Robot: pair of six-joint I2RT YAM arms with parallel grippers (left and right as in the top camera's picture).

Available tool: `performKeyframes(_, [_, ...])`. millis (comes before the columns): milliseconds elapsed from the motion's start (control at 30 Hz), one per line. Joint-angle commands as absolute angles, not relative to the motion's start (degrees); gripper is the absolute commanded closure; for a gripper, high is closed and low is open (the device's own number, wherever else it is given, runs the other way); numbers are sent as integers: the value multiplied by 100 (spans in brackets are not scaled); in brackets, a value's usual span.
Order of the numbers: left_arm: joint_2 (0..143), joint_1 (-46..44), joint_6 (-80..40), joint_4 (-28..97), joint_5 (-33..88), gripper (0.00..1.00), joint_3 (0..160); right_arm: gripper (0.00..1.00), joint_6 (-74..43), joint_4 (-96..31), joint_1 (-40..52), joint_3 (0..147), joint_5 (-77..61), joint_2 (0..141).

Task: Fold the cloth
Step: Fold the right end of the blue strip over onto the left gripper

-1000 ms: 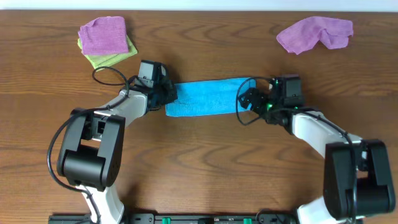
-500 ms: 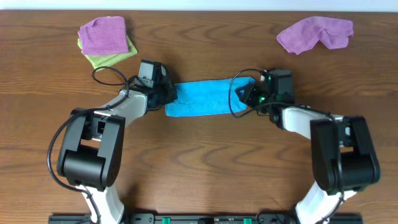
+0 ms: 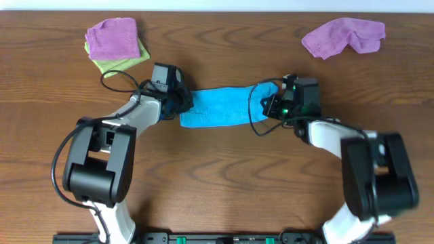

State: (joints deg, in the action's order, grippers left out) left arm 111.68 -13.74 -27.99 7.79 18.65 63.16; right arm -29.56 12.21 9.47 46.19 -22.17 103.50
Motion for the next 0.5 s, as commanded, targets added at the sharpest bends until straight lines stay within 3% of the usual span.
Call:
performKeyframes(0, [11312, -1385, -2648, 928, 1739, 94, 6593, 99, -2488, 1041, 1164, 4602, -1988, 9732])
performKeyframes(467, [11312, -1387, -2630, 1190, 1761, 94, 6866, 99, -2410, 1002, 2196, 4807, -1643, 9408])
